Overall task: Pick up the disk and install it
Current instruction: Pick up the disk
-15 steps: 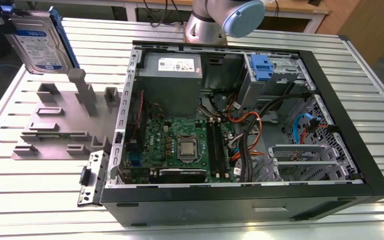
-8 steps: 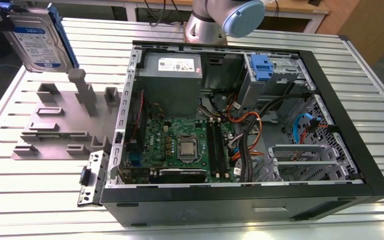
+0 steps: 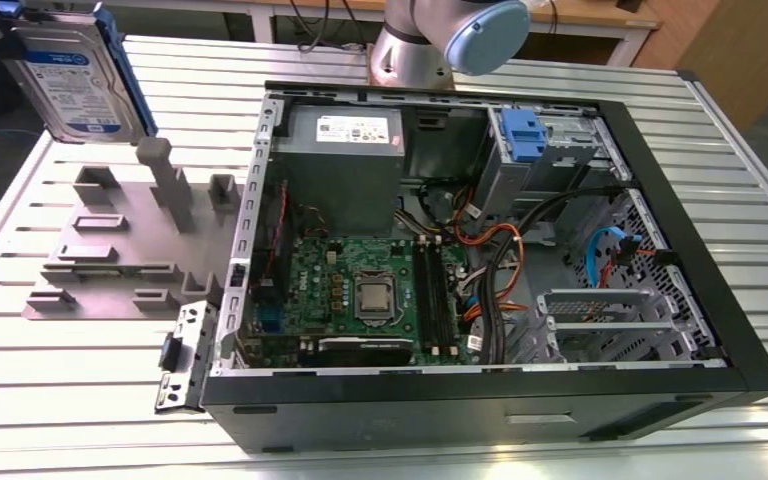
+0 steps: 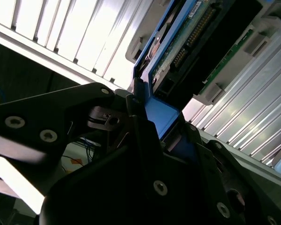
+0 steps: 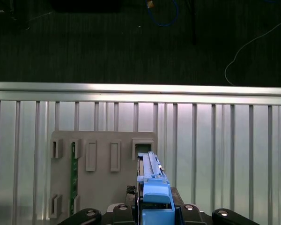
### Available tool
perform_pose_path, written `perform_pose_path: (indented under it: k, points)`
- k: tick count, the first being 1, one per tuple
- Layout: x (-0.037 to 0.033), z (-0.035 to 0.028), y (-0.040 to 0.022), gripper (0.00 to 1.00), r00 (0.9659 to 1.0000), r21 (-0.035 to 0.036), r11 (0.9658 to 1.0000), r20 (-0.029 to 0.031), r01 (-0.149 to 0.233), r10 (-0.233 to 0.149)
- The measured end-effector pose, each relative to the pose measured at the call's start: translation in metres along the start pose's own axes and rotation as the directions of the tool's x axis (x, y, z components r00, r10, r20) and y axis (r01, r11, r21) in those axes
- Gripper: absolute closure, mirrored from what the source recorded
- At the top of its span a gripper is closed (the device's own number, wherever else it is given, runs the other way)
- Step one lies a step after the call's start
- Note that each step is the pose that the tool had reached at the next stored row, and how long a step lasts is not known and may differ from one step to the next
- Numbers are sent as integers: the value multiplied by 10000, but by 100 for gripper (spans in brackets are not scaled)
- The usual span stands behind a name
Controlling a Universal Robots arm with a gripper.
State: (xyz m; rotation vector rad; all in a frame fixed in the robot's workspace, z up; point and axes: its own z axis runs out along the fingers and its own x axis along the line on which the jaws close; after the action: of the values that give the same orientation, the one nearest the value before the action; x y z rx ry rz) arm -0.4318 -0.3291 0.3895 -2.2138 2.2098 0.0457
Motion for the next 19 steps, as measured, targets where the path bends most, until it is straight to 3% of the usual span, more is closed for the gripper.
perform_pose_path:
  k: [19]
  points:
    - [-2, -73, 1, 64, 10000, 2, 10000, -5, 0, 0]
